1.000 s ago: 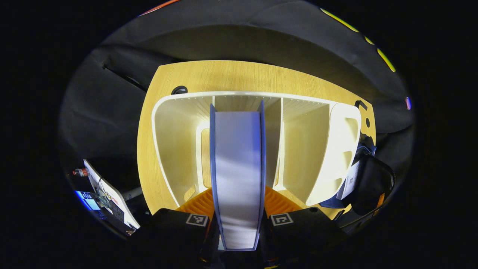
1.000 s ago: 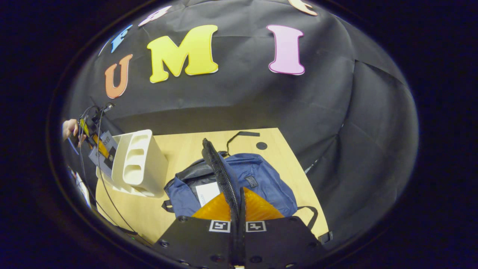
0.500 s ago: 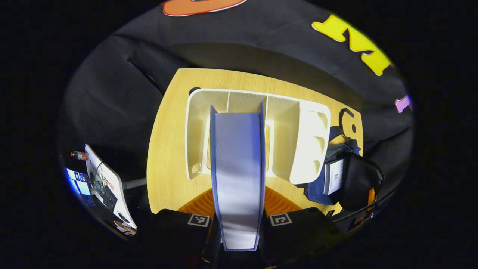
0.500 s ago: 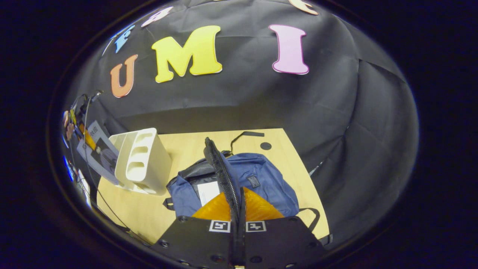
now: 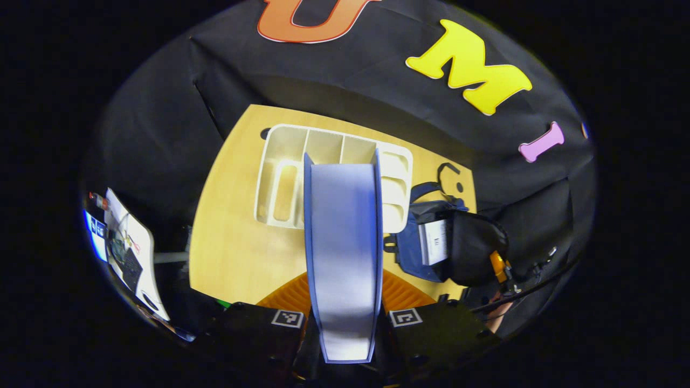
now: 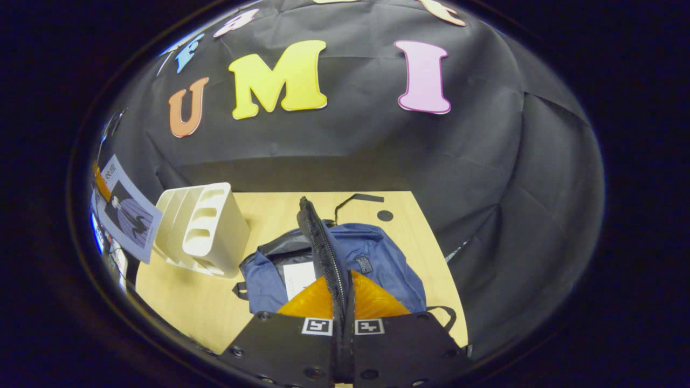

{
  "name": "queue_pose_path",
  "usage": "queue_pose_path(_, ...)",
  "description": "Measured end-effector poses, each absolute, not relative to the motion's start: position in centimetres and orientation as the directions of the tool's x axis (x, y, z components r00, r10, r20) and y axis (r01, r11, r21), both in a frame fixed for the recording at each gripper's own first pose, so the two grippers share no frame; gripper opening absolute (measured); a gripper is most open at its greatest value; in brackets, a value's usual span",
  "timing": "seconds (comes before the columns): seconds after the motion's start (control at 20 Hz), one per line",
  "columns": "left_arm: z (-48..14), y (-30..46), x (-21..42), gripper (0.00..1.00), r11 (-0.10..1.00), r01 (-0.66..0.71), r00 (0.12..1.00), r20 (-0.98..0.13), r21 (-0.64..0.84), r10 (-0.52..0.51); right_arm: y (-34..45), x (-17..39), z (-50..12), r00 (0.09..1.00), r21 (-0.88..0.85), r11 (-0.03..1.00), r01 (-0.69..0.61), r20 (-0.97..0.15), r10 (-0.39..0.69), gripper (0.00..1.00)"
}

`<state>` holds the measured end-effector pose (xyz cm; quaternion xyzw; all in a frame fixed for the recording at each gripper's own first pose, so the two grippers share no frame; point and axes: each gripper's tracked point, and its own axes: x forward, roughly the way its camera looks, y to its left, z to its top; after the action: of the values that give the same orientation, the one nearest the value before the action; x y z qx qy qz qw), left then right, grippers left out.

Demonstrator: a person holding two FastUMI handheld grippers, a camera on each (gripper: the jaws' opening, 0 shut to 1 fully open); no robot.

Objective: Open the schoolbag, grab two books from the bookshelf and put them into the schoolbag.

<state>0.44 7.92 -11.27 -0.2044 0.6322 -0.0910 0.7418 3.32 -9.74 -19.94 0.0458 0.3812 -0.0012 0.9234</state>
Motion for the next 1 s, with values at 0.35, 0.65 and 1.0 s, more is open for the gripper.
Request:
queue_pose_path(0.35,-12.3,0.3,0.2,0.44,0.730,-0.107,0.256,-0.728,-0.675,-0.636,-9.7,3.4,-20.0,0.701,0.074,0.997,0.027,-0.712,0.034,0.00)
queue_pose_path(0.65,-14.2,-8.1,0.0,0.43,0.582,-0.053,0.276,-0.572,-0.812,-0.773,-10.7,3.3,-20.0,0.693,0.065,0.997,0.039,-0.721,0.020,0.00)
queue_pose_path(1.0,-19.8,-17.2,-1.6,0.44,0.577,-0.022,0.212,-0.568,-0.816,-0.795,-11.3,3.5,-19.5,0.691,0.039,0.999,0.022,-0.723,0.013,0.00)
